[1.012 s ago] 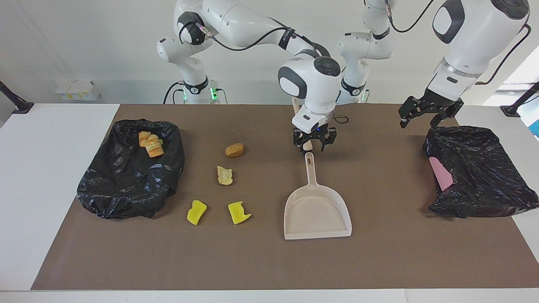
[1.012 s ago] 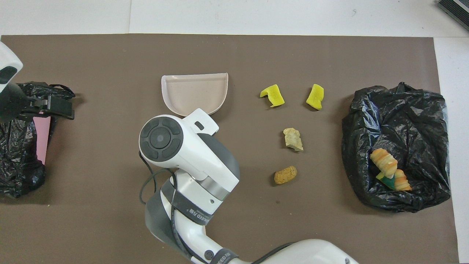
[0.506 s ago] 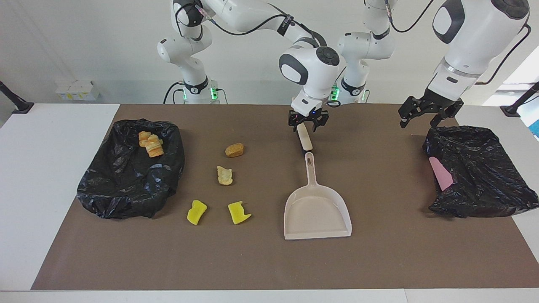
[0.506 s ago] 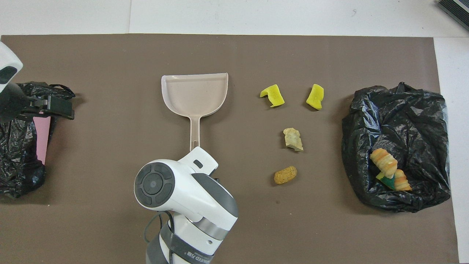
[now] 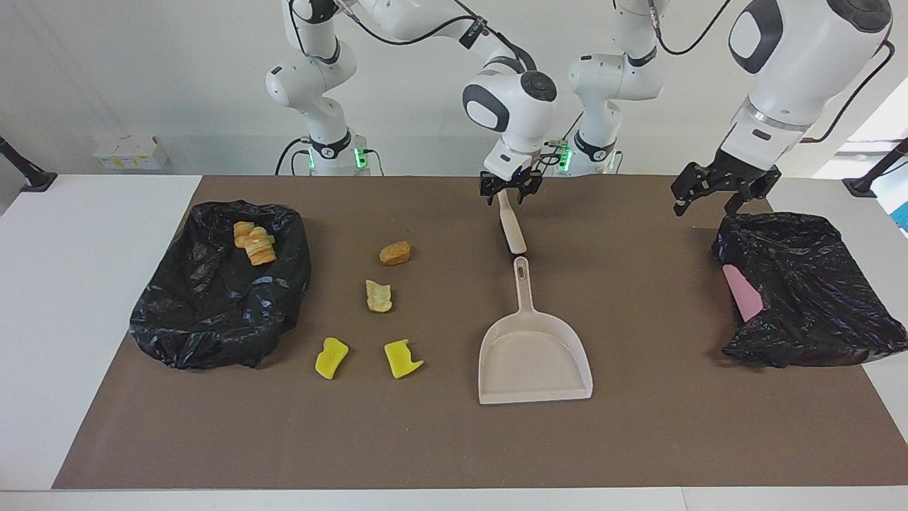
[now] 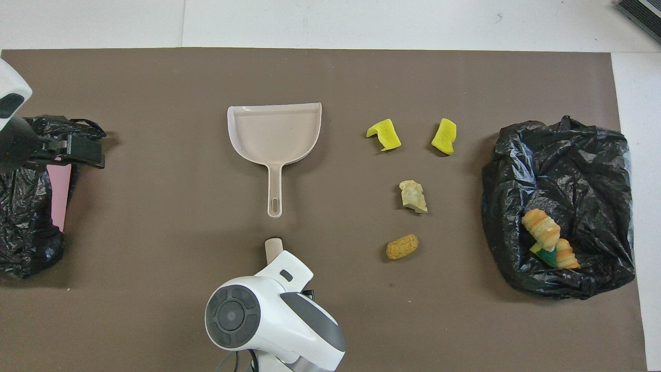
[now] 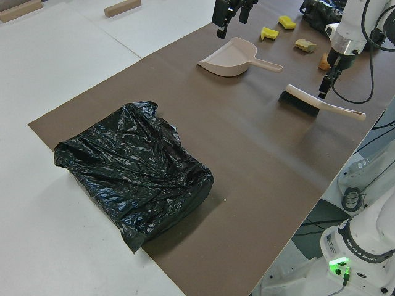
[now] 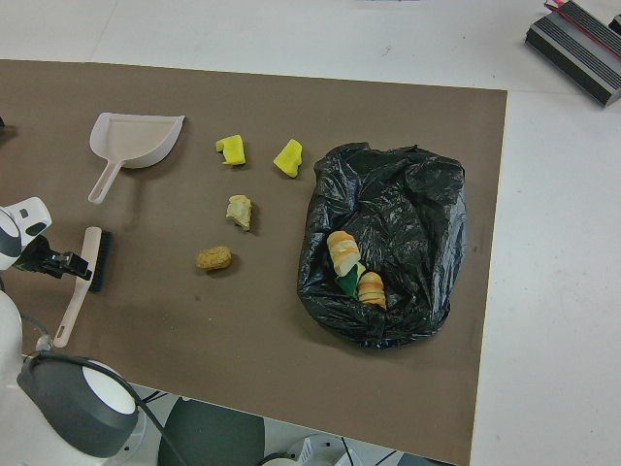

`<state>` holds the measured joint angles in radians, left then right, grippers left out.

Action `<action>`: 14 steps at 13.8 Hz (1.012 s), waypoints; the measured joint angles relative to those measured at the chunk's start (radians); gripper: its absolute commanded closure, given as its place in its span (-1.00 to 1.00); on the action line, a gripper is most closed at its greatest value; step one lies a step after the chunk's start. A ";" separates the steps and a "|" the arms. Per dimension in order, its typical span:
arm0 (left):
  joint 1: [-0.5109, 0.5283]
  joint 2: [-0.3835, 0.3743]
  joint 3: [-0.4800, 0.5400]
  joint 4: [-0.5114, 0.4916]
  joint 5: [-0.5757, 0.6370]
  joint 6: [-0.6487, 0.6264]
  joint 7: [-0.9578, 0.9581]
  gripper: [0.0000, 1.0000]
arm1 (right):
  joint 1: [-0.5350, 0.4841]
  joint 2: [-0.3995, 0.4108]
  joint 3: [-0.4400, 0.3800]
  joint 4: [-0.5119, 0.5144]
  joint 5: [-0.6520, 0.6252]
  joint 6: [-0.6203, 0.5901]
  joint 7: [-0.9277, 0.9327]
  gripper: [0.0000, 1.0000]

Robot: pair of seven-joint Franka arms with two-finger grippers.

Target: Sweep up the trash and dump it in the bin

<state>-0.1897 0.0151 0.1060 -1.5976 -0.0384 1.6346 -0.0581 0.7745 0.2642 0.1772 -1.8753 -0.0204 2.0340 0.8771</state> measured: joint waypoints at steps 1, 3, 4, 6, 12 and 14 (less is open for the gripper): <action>0.000 0.000 0.000 0.000 0.000 0.000 0.000 -1.00 | 0.000 -0.014 0.000 -0.031 0.000 0.023 0.000 -0.54; 0.000 0.000 0.000 0.000 0.000 0.000 0.000 -1.00 | 0.000 -0.029 -0.001 -0.058 0.000 0.045 0.000 -0.51; 0.000 0.000 0.000 0.000 0.000 0.000 0.000 -1.00 | 0.001 -0.033 -0.001 -0.064 0.000 0.048 0.000 -0.51; 0.000 0.000 0.000 0.000 0.000 0.000 0.000 -1.00 | 0.009 -0.040 0.000 -0.076 0.010 0.048 0.000 -0.51; 0.000 0.000 0.000 0.000 0.000 0.000 0.000 -1.00 | 0.038 -0.095 0.002 -0.200 0.021 0.134 0.000 -0.48; 0.000 0.000 0.000 0.000 0.000 0.000 0.000 -1.00 | 0.046 -0.103 0.002 -0.226 0.023 0.176 0.000 -0.46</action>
<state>-0.1897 0.0151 0.1060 -1.5976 -0.0384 1.6346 -0.0580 0.8208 0.1614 0.1790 -2.1017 0.0024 2.2102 0.8771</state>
